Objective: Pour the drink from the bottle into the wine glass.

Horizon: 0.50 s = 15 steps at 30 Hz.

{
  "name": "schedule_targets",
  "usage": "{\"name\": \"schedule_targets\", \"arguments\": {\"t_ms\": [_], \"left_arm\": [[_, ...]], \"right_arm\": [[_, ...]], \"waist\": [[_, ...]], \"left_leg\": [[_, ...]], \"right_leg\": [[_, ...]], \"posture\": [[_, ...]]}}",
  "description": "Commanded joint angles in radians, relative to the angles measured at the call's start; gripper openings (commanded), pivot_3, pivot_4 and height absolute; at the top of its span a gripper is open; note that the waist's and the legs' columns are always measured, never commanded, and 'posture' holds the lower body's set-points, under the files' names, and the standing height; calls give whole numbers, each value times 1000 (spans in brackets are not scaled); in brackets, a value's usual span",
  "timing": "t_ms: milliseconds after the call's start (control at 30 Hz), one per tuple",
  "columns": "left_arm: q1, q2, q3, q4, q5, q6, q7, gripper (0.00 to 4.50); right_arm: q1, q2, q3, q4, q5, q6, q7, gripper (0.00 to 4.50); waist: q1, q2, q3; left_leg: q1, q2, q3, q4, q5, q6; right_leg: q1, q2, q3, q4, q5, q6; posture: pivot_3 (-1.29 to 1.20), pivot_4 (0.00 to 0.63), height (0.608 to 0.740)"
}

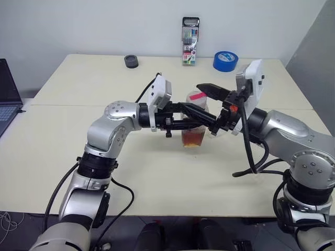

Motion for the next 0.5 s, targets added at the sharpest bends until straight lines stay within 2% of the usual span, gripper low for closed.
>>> {"name": "schedule_targets", "arguments": {"t_ms": [33, 133, 300, 500], "left_arm": [[-41, -6, 7, -6, -1, -24, -13, 1819], [-49, -8, 4, 0, 7, -36, -21, 1819], [-66, -7, 14, 7, 9, -26, -23, 1819], [-72, -9, 18, 11, 14, -24, -14, 1819]], "right_arm": [[-20, -19, -25, -33, 33, -4, -25, 4270], [-8, -47, -32, -33, 53, -3, -20, 3495], [4, -95, -14, -31, 60, -19, 15, 1789], [3, -105, 22, -21, 39, -55, 41, 1745]], "waist": [[0, 0, 0], [0, 0, 0], [0, 0, 0], [-1, 0, 0]], "left_leg": [[0, 0, 0, 0, 0, 0], [0, 0, 0, 0, 0, 0], [0, 0, 0, 0, -2, 3], [0, 0, 0, 0, -2, 3]], "right_leg": [[0, 0, 0, 0, 0, 0], [0, 0, 0, 0, 0, 0], [0, 0, 0, 0, 0, 0], [0, 0, 0, 0, 0, 0]], "posture": [[0, 150, 740], [0, 150, 740], [0, 150, 740], [0, 150, 740]]}}
